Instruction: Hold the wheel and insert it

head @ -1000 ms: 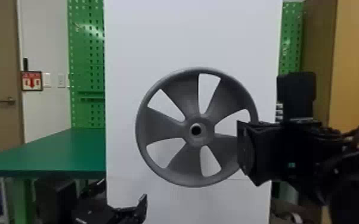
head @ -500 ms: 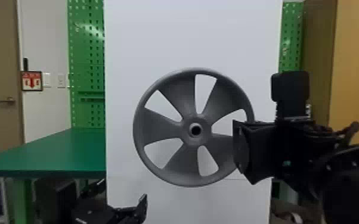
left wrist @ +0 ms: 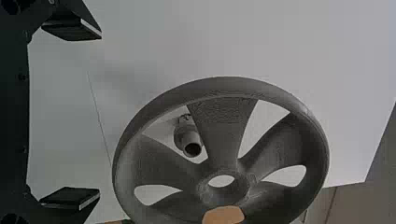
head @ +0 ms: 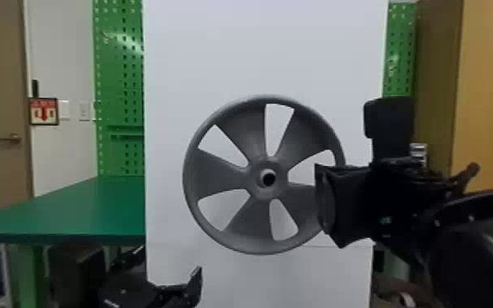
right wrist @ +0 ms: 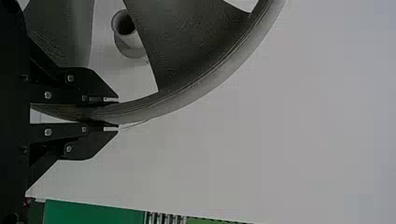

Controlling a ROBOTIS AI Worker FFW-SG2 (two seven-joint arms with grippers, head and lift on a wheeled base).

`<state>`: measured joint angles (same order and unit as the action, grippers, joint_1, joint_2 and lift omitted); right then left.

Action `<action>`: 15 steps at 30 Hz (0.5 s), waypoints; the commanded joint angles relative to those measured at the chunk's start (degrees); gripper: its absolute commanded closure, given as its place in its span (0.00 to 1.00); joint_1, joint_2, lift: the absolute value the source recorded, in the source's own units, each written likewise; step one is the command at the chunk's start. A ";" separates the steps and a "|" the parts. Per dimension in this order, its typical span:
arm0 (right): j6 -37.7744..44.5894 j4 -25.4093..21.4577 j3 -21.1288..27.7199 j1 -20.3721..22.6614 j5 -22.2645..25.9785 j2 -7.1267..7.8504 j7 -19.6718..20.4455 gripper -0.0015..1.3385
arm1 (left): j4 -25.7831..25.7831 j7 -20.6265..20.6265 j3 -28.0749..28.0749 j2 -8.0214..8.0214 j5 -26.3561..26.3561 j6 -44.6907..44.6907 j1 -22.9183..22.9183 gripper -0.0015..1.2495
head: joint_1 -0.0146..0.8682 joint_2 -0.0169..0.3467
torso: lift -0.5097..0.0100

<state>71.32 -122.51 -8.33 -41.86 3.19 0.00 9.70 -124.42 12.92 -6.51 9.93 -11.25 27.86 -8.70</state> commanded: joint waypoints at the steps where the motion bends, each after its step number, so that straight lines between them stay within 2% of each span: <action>1: -0.65 1.58 0.34 -0.42 -0.12 -0.05 0.05 0.88 | 0.06 0.00 0.01 0.00 0.00 0.00 0.00 0.08 | 0.13 0.09 | 0.13; 15: -3.20 5.09 1.57 -1.03 -0.03 -0.05 0.05 0.88 | 0.06 0.00 0.01 0.00 0.00 0.00 0.09 0.08 | 0.13 0.09 | 0.13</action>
<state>68.83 -118.24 -7.16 -42.74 3.15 0.00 9.76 -124.38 12.92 -6.50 9.93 -11.25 27.86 -8.69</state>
